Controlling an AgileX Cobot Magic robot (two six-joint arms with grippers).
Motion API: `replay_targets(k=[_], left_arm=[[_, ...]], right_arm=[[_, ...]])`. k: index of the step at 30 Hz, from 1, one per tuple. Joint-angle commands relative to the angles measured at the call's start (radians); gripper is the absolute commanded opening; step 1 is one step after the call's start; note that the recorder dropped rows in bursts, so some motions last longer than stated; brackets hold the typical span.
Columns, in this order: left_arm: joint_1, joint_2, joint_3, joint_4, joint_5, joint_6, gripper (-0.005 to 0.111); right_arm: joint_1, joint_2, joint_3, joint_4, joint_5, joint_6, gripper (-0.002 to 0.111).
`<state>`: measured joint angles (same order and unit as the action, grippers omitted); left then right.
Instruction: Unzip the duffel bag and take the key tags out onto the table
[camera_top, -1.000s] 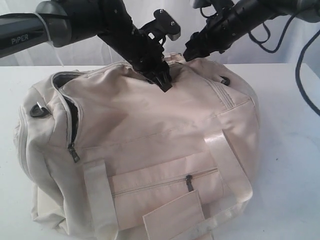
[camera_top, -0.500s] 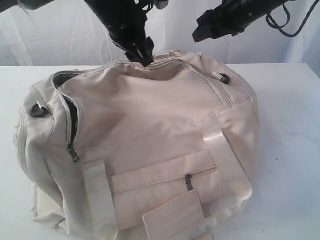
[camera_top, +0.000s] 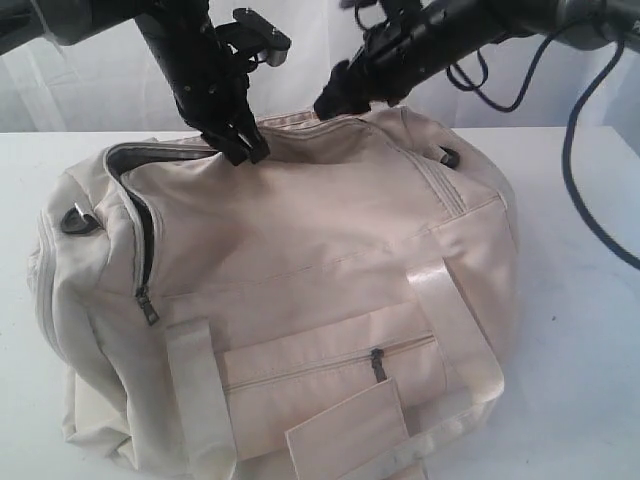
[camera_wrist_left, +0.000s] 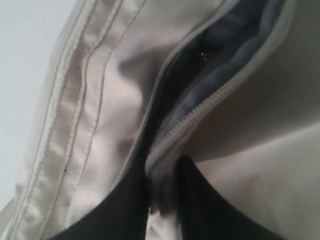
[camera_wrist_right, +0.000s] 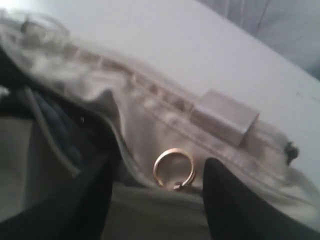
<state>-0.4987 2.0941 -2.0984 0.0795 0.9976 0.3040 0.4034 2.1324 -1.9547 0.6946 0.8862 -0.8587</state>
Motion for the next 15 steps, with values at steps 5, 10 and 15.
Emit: replay_targets(k=[5,10,15], left_arm=[[-0.002,-0.007,0.082,-0.021,-0.002,0.016,0.000],[-0.002,-0.007,0.118,-0.021,-0.028,0.016,0.000],[-0.002,-0.007,0.151,-0.021,-0.046,0.016,0.000]], right_arm=[[0.035,0.008,0.001,-0.353,0.148,0.112,0.051],[0.035,0.016,0.001,-0.352,0.227,0.143,0.051],[0.035,0.044,0.001,-0.387,0.335,0.211,0.048]])
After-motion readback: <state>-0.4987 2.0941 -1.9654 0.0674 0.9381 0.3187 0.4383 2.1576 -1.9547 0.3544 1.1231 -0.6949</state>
